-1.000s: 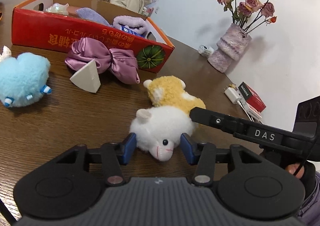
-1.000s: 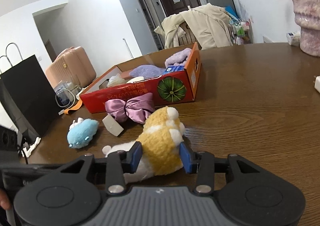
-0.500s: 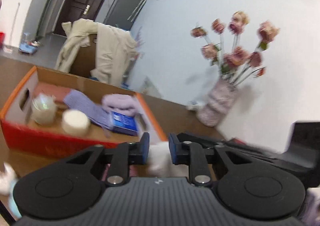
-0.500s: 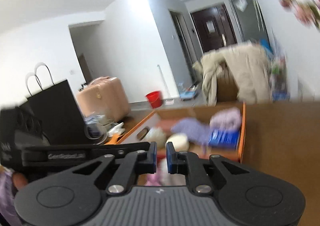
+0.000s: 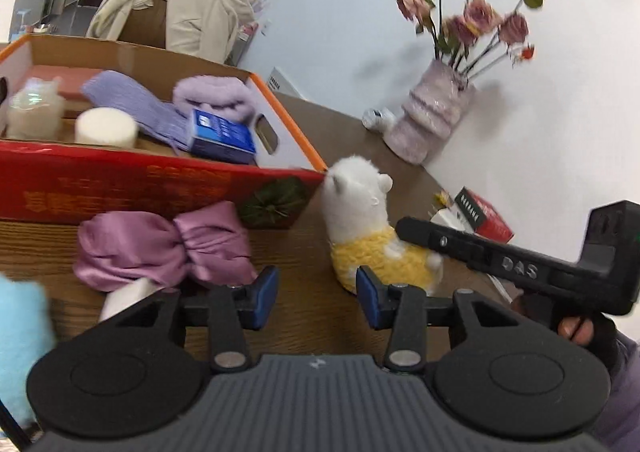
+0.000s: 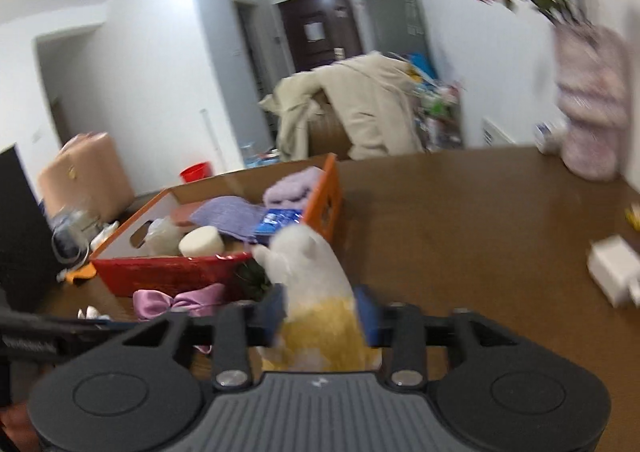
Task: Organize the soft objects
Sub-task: 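Lift the plush sheep and carry it into the box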
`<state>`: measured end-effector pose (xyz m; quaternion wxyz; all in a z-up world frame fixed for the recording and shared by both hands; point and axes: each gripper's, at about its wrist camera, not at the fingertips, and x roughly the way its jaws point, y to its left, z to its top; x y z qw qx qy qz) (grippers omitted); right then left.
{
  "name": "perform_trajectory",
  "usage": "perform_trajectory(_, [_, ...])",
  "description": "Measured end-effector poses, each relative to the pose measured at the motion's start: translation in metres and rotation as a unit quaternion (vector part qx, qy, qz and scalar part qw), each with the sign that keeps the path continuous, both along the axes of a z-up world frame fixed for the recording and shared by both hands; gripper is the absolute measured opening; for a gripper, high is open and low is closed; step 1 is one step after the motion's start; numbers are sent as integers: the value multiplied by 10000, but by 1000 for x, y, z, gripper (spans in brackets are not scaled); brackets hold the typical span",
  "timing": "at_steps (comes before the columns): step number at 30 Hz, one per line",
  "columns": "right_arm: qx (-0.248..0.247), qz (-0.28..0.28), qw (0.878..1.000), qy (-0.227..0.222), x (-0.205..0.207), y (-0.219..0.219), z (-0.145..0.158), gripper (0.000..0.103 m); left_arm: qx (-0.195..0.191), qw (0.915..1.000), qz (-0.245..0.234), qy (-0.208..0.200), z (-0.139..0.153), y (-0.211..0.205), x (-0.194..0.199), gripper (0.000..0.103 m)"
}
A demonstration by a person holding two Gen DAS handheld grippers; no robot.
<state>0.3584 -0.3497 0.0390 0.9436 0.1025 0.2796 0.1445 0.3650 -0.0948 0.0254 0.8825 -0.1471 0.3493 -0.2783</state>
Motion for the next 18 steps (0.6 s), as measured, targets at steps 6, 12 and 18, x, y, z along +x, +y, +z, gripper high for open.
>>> perform_trajectory(6, [-770,187,9968,29,-11,24,-24,44,242,9991,287,-205,8,0,-11,48])
perform_trajectory(12, [-1134,1044,9880,-124,-50,51,-20,42,245,9980,571,-128,7,13,-27,49])
perform_trajectory(18, [-791,861,9931,-126,-66,35,-13,47,382,9979,528,-52,-3,4,-40,53])
